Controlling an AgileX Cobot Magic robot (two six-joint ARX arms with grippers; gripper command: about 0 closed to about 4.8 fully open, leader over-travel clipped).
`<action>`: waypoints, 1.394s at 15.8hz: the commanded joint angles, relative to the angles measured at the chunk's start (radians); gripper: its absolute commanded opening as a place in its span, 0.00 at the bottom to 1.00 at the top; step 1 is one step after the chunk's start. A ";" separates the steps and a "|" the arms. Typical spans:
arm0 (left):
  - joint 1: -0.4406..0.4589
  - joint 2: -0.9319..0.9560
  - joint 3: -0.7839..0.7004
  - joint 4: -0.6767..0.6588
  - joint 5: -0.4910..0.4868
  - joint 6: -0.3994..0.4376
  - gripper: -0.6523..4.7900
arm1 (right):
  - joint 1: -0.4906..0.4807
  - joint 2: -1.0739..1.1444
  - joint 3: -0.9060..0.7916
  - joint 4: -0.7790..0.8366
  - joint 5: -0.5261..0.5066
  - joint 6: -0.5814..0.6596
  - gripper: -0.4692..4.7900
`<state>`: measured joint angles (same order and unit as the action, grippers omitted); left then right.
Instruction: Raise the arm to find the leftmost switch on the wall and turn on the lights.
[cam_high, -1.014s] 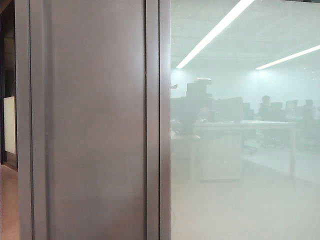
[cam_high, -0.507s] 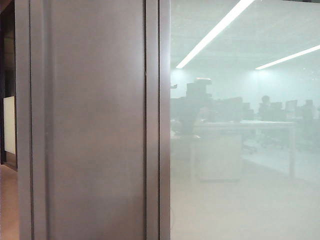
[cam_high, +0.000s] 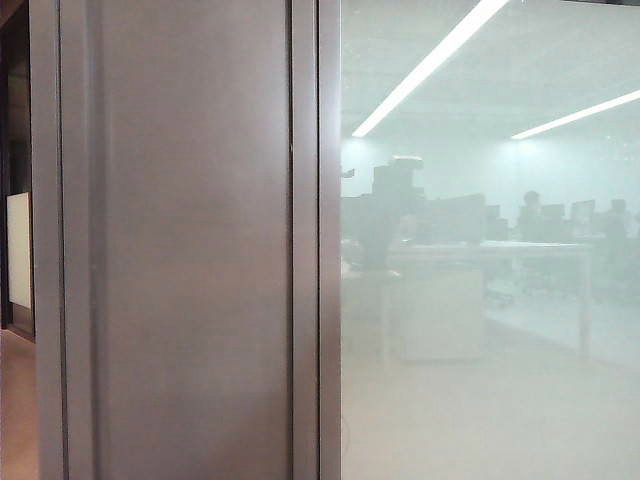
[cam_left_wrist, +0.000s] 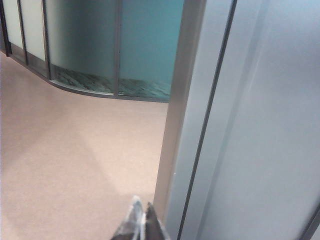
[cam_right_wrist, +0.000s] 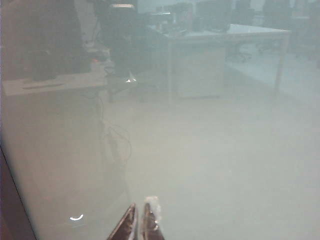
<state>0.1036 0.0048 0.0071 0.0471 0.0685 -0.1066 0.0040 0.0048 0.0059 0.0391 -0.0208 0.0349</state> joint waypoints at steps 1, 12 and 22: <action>-0.001 -0.001 0.002 0.009 0.003 0.003 0.11 | -0.001 -0.003 0.002 0.016 -0.001 -0.002 0.13; -0.001 -0.001 0.002 -0.009 0.003 0.021 0.11 | -0.001 -0.003 0.002 0.016 -0.001 -0.002 0.13; -0.001 -0.001 0.002 -0.009 0.003 0.021 0.11 | -0.001 -0.003 0.002 0.010 -0.001 -0.002 0.13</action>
<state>0.1036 0.0048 0.0071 0.0299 0.0685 -0.0902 0.0040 0.0048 0.0059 0.0360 -0.0204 0.0349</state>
